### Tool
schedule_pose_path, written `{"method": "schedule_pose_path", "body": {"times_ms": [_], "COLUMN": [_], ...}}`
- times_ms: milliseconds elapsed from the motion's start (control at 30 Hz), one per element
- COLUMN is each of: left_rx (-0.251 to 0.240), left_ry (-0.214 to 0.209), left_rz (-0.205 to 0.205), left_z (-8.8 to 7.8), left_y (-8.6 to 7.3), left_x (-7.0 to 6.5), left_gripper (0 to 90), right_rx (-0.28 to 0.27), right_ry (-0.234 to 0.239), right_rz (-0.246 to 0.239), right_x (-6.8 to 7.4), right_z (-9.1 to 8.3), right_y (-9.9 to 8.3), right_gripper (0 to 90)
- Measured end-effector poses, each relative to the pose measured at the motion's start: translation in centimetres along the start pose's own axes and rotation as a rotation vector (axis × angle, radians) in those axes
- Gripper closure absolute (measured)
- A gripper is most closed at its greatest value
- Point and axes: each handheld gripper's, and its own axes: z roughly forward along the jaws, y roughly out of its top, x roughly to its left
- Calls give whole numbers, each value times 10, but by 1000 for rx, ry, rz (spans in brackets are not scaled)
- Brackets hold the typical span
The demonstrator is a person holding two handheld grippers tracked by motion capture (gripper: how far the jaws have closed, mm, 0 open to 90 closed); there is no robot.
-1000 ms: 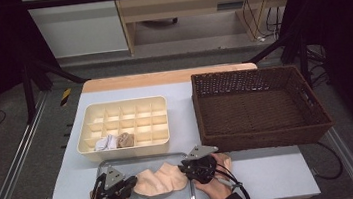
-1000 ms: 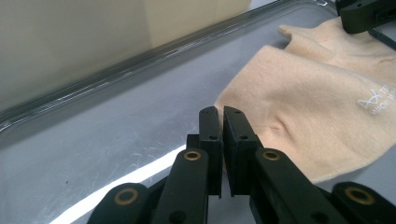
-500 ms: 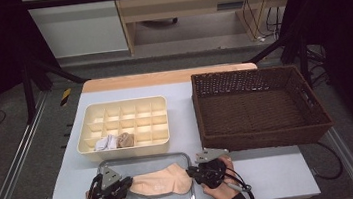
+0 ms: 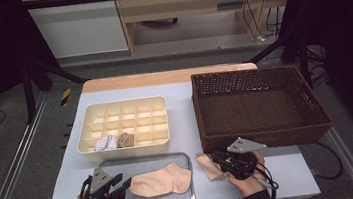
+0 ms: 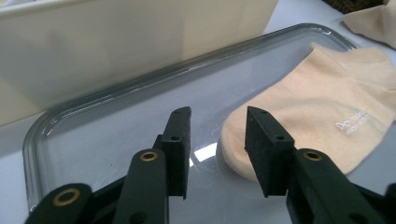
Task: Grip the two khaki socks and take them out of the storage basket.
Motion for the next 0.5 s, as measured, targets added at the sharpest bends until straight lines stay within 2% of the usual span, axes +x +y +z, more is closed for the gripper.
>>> {"method": "schedule_pose_path", "body": {"times_ms": [233, 500], "left_rx": [-6, 2], "left_ry": [5, 3], "left_rz": [-14, -23], "left_z": [3, 4], "left_y": [-2, -3], "left_x": [3, 4], "left_gripper": [566, 528], "right_rx": [37, 81], "right_ry": [-97, -159], "right_rz": [8, 34], "right_x": [-17, -27], "right_z": [0, 2], "right_y": [-15, -26], "right_gripper": [710, 677]}}
